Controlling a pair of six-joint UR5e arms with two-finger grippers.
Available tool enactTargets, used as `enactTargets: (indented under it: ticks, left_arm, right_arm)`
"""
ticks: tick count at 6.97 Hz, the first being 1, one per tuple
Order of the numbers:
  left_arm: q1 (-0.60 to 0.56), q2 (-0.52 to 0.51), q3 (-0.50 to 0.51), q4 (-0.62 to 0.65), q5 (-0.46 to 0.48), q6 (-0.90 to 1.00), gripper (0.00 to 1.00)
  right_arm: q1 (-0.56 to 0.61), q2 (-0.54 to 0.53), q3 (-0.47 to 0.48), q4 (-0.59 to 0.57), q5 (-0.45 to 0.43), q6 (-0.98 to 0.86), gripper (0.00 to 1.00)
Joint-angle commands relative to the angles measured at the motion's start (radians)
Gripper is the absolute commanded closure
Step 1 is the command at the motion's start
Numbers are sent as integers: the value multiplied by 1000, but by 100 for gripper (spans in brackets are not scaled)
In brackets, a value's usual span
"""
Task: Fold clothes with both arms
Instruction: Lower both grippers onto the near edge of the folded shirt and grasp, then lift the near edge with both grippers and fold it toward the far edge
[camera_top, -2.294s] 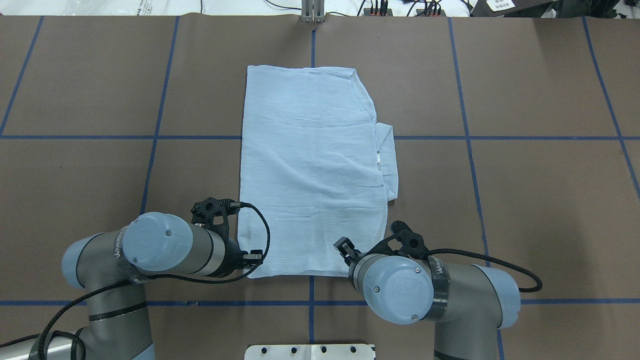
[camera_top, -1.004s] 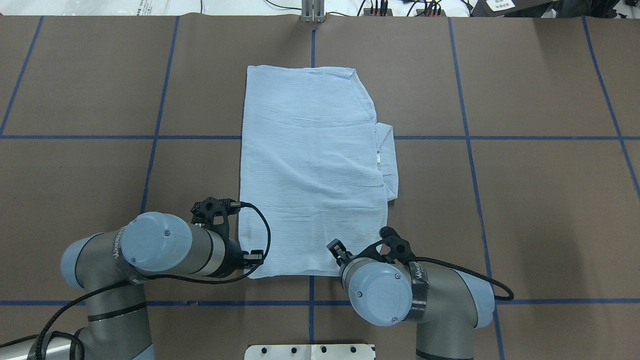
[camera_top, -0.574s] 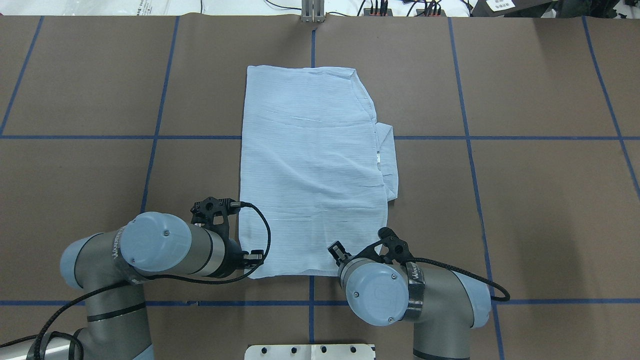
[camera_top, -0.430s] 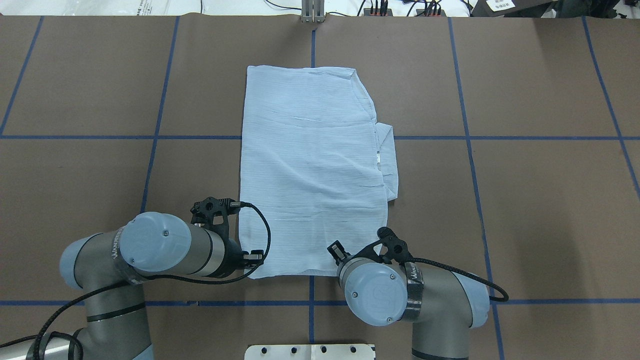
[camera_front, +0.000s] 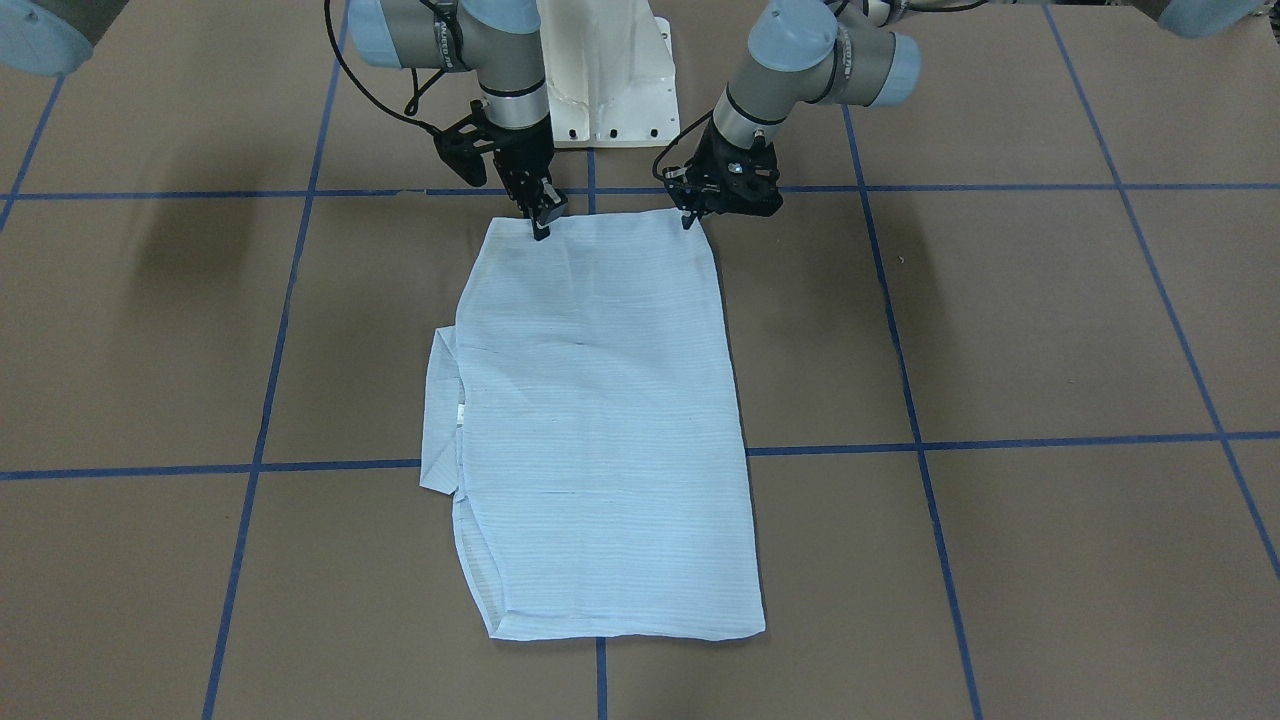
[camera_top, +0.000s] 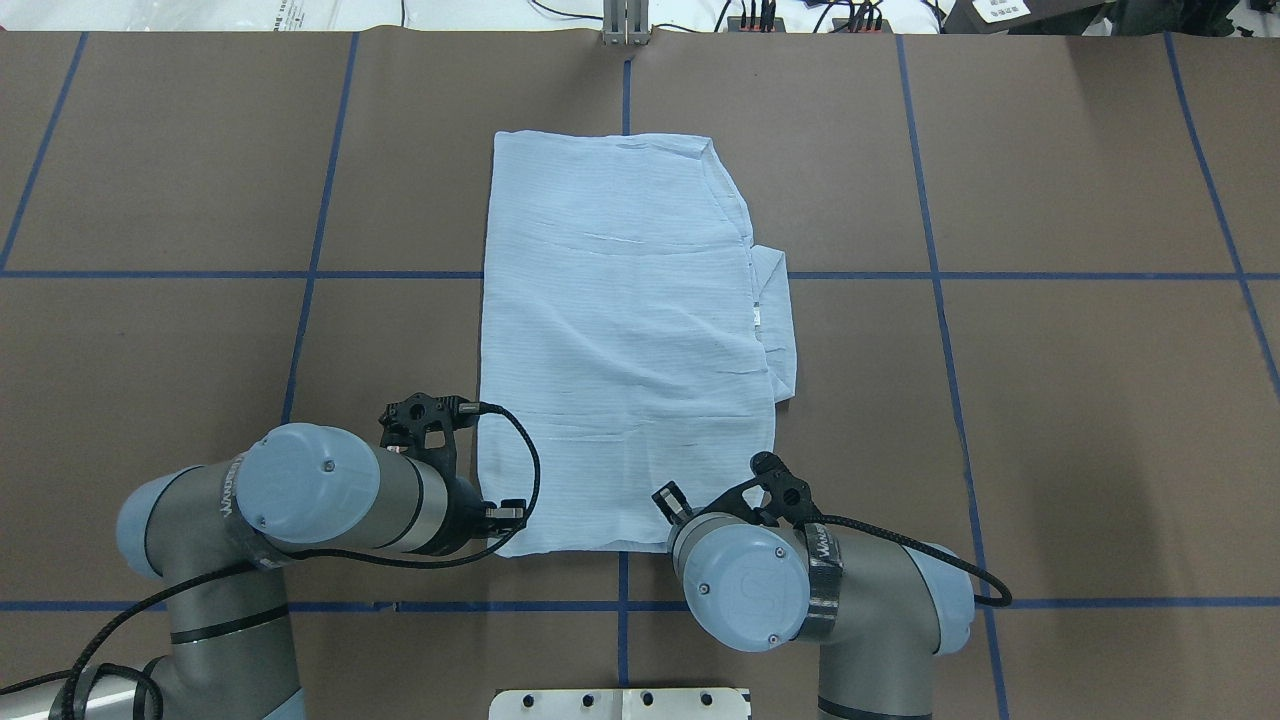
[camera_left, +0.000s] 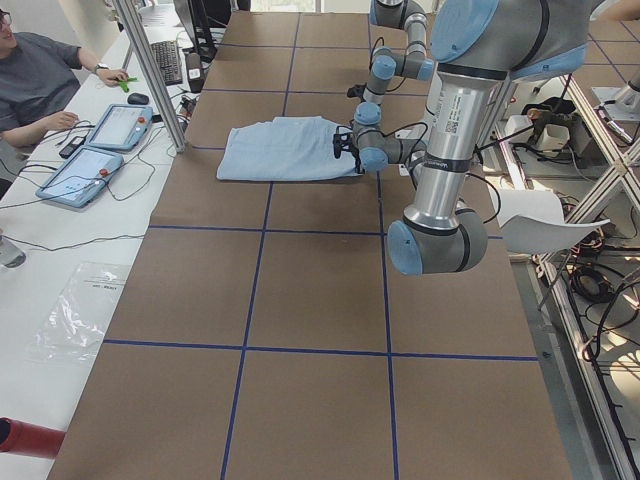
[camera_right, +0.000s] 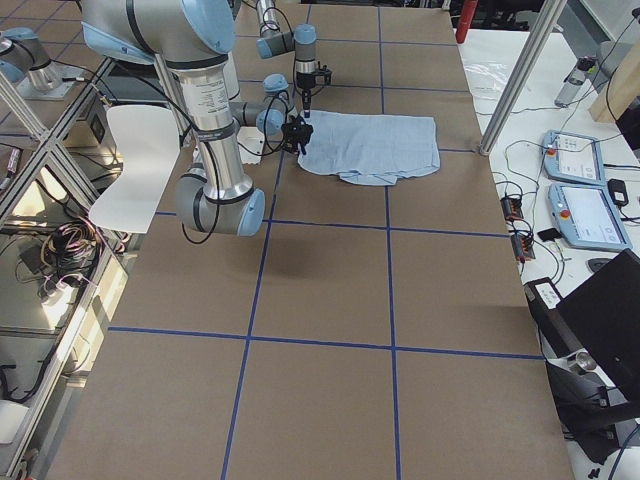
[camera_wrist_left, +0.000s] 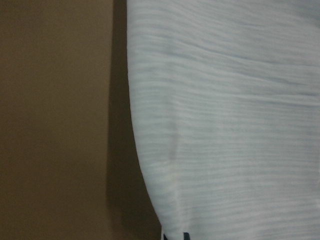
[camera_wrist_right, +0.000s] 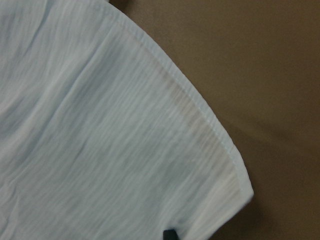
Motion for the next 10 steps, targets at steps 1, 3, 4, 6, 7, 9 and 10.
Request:
enactTargets:
  ticks: [1, 3, 4, 6, 7, 9, 10]
  left_arm:
    - [1, 1, -6, 0, 0, 1, 100]
    - [1, -6, -6, 0, -6, 1, 100]
    - [1, -9, -20, 3, -8, 2, 100]
    - [1, -11, -95, 88, -53, 2, 100]
    - [1, -11, -123, 107, -63, 2, 100]
    - [3, -6, -207, 148, -89, 2, 100]
    - [3, -8, -300, 232, -125, 1, 100]
  right_arm:
    - [3, 15, 4, 1, -22, 10, 100]
    - [20, 19, 18, 0, -22, 10, 100]
    - [25, 17, 30, -8, -21, 10, 100]
    - [29, 2, 88, -28, -12, 4, 100]
    - [29, 0, 135, -91, -10, -3, 100]
    - [-18, -1, 289, -240, -10, -6, 100]
    - [-42, 0, 390, -337, -8, -6, 100]
